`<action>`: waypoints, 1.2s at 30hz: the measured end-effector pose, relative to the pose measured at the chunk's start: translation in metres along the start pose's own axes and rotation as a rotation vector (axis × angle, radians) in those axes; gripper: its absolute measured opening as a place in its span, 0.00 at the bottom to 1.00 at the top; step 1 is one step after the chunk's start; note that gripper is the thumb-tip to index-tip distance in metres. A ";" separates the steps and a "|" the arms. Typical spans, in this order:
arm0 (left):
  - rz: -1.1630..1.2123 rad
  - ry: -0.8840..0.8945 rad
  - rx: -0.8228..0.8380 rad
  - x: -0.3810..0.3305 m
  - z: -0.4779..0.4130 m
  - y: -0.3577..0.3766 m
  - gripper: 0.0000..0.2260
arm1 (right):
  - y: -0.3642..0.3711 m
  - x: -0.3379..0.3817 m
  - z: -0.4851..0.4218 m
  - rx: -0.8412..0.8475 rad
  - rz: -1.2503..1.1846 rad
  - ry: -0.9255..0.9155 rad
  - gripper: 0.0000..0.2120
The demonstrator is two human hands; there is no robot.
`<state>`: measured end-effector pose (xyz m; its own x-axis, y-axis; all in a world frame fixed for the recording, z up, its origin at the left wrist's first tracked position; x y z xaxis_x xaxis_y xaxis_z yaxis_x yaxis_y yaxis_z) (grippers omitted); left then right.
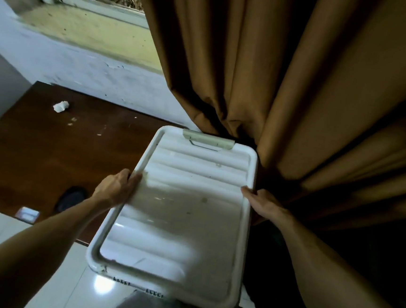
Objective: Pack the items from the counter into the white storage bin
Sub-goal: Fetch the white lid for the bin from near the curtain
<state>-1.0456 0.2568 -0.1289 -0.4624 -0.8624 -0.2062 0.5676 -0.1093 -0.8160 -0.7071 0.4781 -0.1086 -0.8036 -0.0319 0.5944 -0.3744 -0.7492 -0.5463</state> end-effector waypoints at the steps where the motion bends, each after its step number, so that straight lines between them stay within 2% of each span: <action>1: 0.005 0.007 -0.018 -0.003 -0.004 -0.004 0.24 | -0.005 0.003 -0.003 -0.012 -0.002 -0.010 0.31; 7: 0.055 0.092 -0.031 -0.028 -0.032 -0.021 0.24 | -0.024 0.006 -0.026 -0.092 0.043 0.010 0.31; 13: 0.028 0.097 0.015 -0.053 -0.069 -0.030 0.25 | -0.032 0.022 -0.051 -0.214 0.041 0.033 0.25; 16: -0.003 0.114 0.014 -0.064 -0.085 -0.033 0.26 | -0.032 0.027 -0.059 -0.207 0.008 0.069 0.24; 23: -0.078 0.118 0.090 -0.067 -0.100 -0.029 0.25 | -0.022 0.034 -0.075 -0.183 0.159 0.111 0.21; 28: -0.084 0.128 0.099 -0.063 -0.108 -0.026 0.25 | -0.012 0.032 -0.072 -0.241 0.256 0.121 0.21; 36: -0.143 0.169 0.061 -0.056 -0.111 -0.031 0.26 | 0.017 0.025 -0.048 -0.267 0.184 0.188 0.24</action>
<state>-1.1132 0.3633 -0.1525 -0.6456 -0.7416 -0.1825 0.5258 -0.2583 -0.8105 -0.7556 0.4962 -0.1315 -0.9302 -0.0096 0.3668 -0.3032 -0.5429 -0.7832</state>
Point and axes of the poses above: each hand's wrist, its own z-axis away from the middle knuckle, its own y-axis out of the palm, x = y × z, the point moved 1 cm from there along -z, towards the middle knuckle, and after that the axes turned 13 degrees about -y, right-handed, at the moved point
